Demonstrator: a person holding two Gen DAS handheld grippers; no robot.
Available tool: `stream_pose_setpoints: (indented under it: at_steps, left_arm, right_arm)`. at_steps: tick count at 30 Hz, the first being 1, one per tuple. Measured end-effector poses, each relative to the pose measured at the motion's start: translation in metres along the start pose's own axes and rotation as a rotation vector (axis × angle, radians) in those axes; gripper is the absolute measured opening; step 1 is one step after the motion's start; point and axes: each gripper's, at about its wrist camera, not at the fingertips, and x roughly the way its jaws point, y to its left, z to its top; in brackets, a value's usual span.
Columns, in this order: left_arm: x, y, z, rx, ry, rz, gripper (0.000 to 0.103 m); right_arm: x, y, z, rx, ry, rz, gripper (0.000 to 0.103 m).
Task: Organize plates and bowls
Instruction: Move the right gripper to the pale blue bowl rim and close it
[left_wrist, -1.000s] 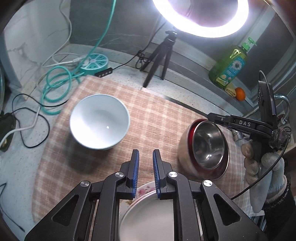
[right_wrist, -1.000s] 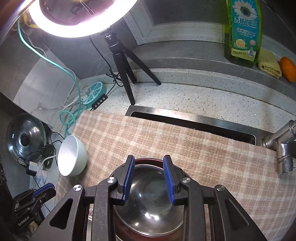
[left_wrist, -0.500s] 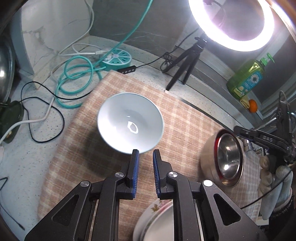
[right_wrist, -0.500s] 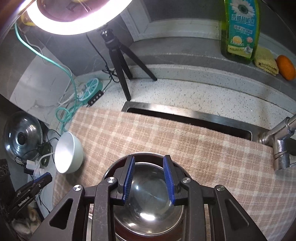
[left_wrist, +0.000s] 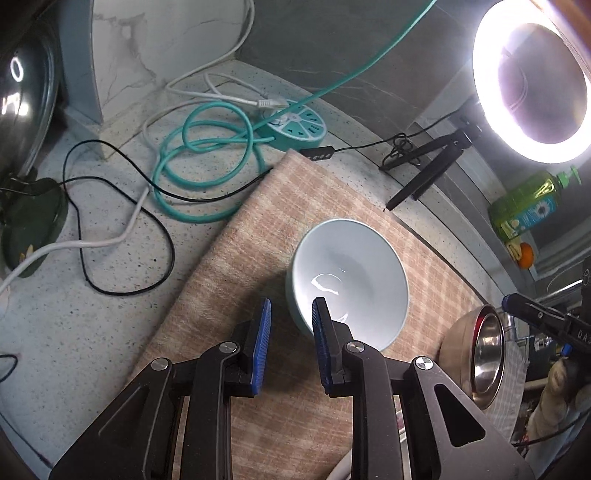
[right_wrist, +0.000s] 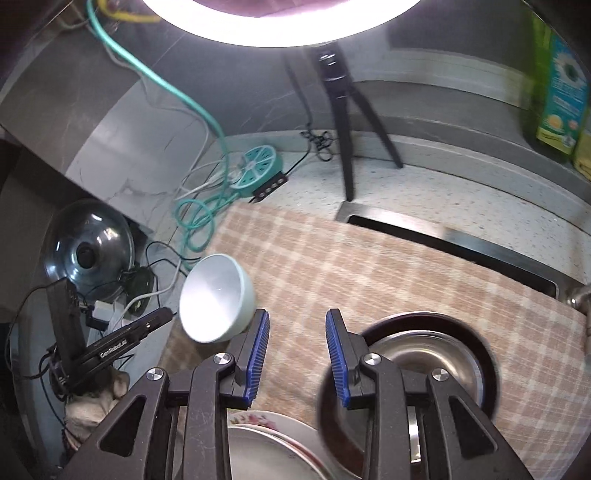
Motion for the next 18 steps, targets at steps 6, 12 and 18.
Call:
stream_pose_setpoints:
  at_steps: [6,12,18]
  left_arm:
    - [0.014,0.005,0.007,0.006,0.035,-0.003,0.021]
    - [0.021,0.009,0.013,0.01,0.053,-0.021,0.021]
    - [0.024,0.01,0.014,0.027,0.061,-0.033,0.021]
  right_arm:
    - [0.041,0.028,0.008,-0.022,0.066,0.013,0.029]
    - [0.078,0.046,0.012,-0.026,0.114,0.001,0.029]
    - [0.096,0.052,0.014,-0.026,0.132,-0.046,0.029]
